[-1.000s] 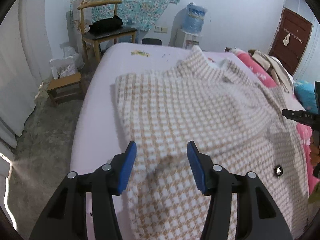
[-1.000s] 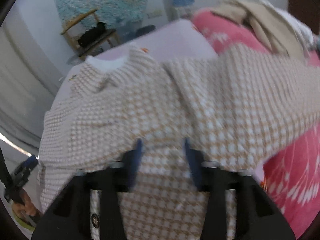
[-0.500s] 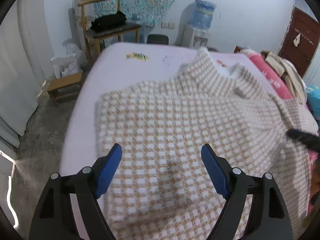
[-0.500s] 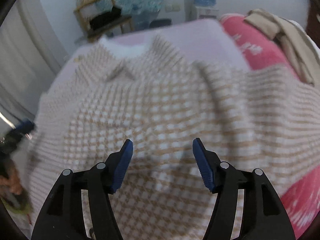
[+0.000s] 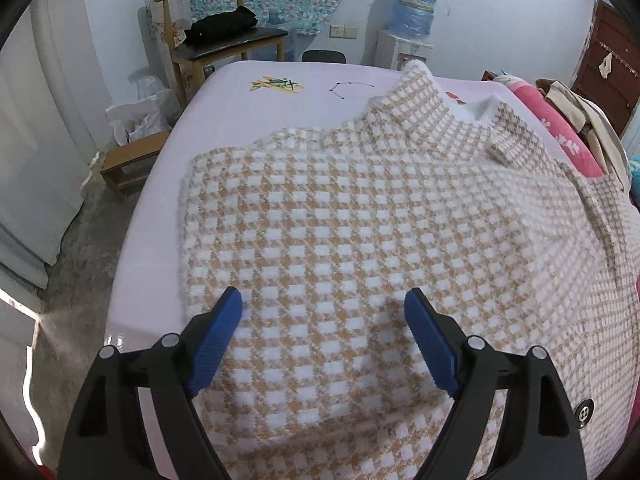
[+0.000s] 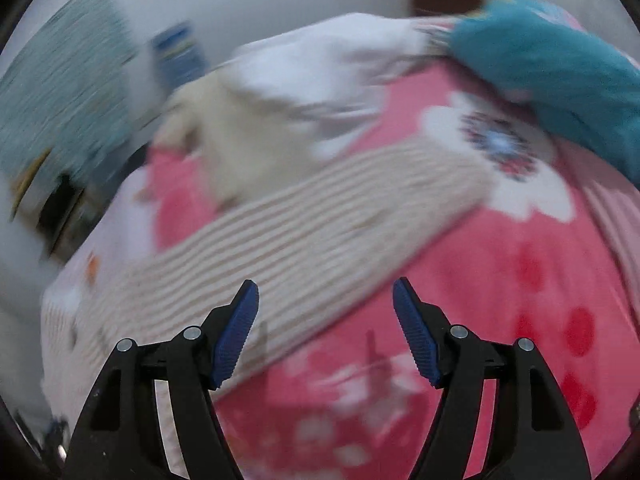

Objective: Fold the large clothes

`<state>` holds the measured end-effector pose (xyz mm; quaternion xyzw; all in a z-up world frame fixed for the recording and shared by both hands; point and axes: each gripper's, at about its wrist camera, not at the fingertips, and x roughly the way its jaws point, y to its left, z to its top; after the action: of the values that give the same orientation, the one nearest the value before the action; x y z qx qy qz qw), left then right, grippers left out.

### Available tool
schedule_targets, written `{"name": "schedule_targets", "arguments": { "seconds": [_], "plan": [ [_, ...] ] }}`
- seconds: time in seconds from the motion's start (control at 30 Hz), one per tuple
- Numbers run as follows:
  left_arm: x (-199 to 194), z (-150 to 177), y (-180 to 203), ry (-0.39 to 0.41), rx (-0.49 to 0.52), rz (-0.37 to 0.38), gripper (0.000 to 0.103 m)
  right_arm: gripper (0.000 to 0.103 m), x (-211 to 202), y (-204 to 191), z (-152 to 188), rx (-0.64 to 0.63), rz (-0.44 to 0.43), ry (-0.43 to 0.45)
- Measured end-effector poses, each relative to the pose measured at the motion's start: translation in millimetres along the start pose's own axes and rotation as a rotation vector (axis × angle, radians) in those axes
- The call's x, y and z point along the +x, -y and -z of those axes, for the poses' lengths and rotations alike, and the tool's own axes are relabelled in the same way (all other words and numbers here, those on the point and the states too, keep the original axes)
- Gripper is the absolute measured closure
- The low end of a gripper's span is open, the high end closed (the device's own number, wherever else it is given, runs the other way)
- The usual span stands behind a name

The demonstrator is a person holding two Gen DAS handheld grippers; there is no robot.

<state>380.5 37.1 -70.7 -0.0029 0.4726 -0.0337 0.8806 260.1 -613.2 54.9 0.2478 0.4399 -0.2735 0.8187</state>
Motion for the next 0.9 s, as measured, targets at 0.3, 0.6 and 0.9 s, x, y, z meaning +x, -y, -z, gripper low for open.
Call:
{"name": "schedule_targets", "arguments": {
  "seconds": [0.3,0.6,0.9],
  "plan": [
    [3,-3,2,0.0,0.002,-0.016,0.021,0.043,49,50,-29,0.233,-0.012,-0.056],
    [3,-2,5,0.003,0.007,-0.027,0.021,0.071,70,51,-36,0.287,-0.031,-0.017],
    [4,-1,4,0.012,0.013,-0.031,0.021,0.088,-4,3,-44,0.058,0.025,0.231]
  ]
}}
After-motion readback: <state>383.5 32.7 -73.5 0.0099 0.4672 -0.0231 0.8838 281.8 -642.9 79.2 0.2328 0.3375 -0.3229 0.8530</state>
